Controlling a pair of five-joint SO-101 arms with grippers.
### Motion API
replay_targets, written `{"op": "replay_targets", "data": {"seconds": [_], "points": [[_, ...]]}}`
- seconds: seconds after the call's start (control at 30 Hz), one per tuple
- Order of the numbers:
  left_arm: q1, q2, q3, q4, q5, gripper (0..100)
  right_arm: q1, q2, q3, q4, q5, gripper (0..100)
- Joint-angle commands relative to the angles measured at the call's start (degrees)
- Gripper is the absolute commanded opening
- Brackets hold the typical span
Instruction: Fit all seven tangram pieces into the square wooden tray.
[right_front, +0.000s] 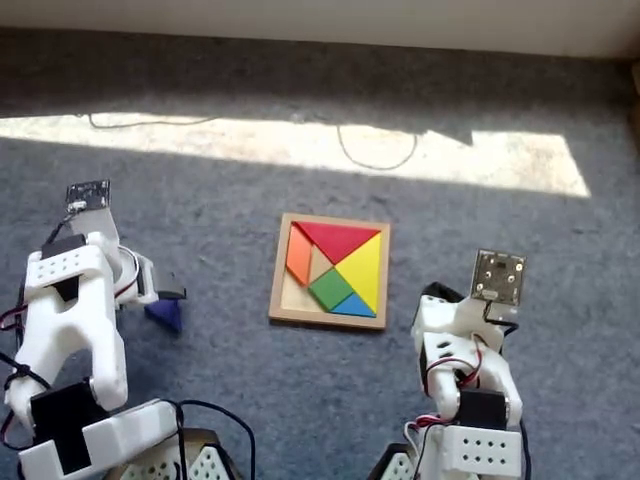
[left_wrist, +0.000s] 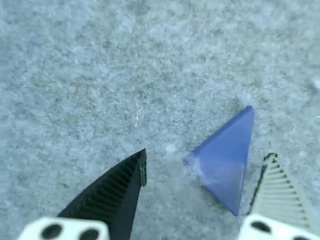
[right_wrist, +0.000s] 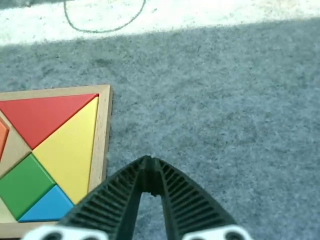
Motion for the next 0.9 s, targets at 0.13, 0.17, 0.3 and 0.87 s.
{"op": "replay_targets", "data": {"seconds": [0.13,0.17,0.3,0.87], "points": [[2.95,12.44,-11.56,2.55,-0.35,26,-0.57,-1.10,-2.86,-1.45,-0.18,1.3],[2.95,13.58,-12.88,3.69,-0.35,25,-0.57,-1.10,-2.86,-1.45,-0.18,1.3],[2.86,14.99,-14.29,5.01,-0.44,23,-0.57,-1.10,-2.86,-1.45,-0.18,1.3],[5.49,10.15,-14.29,6.42,3.16,4,-0.57,-1.10,-2.86,-1.45,-0.18,1.3]]}}
